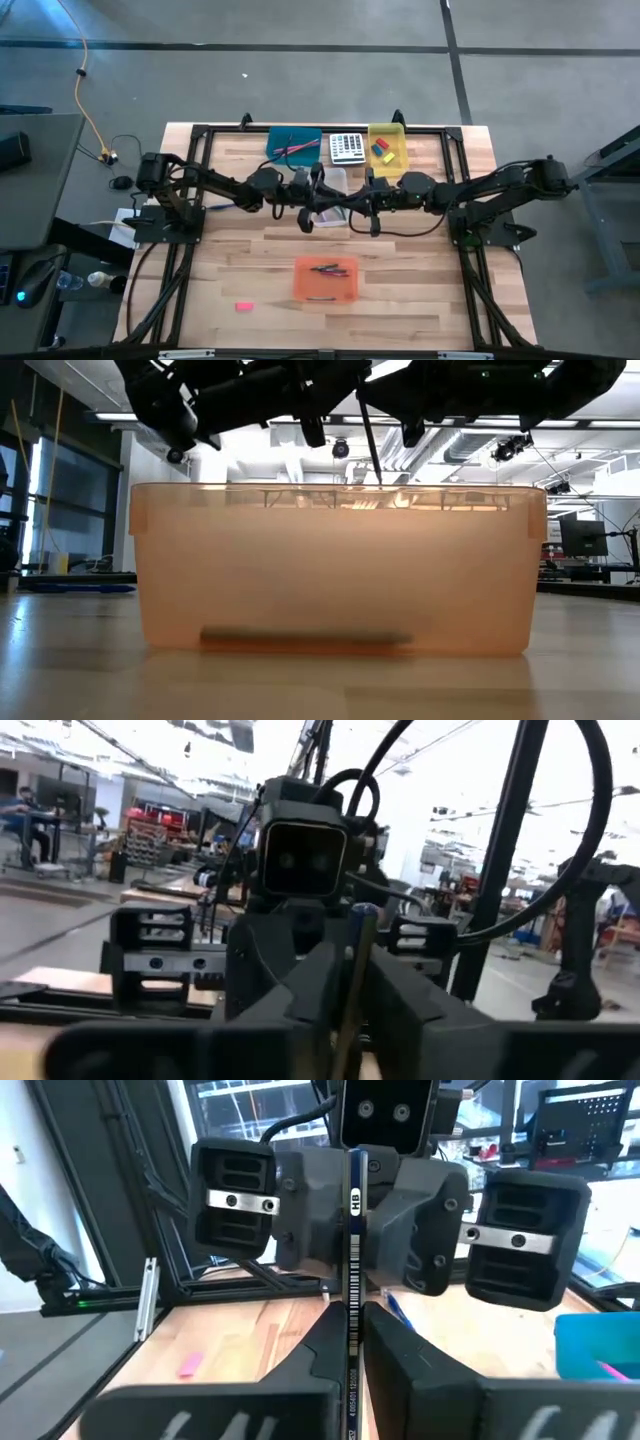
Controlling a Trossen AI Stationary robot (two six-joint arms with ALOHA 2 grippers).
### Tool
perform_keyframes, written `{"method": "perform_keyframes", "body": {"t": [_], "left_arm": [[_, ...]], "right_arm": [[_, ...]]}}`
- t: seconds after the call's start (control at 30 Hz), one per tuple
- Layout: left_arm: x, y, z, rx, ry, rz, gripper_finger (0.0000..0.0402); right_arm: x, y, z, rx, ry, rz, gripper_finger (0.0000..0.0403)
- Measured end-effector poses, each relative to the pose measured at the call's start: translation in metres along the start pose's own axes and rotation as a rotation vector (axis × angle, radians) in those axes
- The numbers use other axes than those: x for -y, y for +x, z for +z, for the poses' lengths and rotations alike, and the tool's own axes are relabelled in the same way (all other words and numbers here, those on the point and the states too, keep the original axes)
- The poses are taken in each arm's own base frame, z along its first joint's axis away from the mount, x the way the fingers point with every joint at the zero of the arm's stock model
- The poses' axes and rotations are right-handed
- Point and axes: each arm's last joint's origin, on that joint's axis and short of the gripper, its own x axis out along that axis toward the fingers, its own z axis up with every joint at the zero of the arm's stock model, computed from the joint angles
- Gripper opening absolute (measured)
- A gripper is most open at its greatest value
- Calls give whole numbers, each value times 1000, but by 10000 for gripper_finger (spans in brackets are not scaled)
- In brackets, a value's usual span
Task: Sort crayons/erasers/pens/pencils in bins
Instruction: Put the dark blue pencil into the blue bin
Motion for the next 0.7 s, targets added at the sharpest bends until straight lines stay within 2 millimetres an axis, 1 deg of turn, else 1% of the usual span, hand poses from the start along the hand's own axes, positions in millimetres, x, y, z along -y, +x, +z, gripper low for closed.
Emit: {"method": "perform_keyframes", "body": {"t": [0.07,0.1,0.2,0.3,0.4,0.5,0.57,0.63,0.7], "left_arm": [[0,0,0,-7,22,-6,19],[-1,0,0,-9,33,-15,12],[-5,-1,0,-15,48,-17,11],[-10,-2,5,-7,63,-27,6],[-19,-5,8,-22,67,-37,5],[-27,-8,16,-36,88,-18,4],[-33,-13,21,-76,101,4,3],[-38,-17,28,-104,134,29,3],[-43,-23,36,-148,166,61,3]], "right_arm": [[0,0,0,-2,0,-1,11],[0,0,0,-5,-4,-3,14],[1,0,-2,-16,-26,-23,31],[2,0,-3,-28,-27,-49,64],[3,-1,-5,-46,-25,-100,102],[6,-1,-7,-69,-27,-179,140],[8,-2,-8,-77,-30,-249,163],[10,-2,-10,-92,-35,-316,183],[11,-3,-11,-106,-39,-348,198]]}}
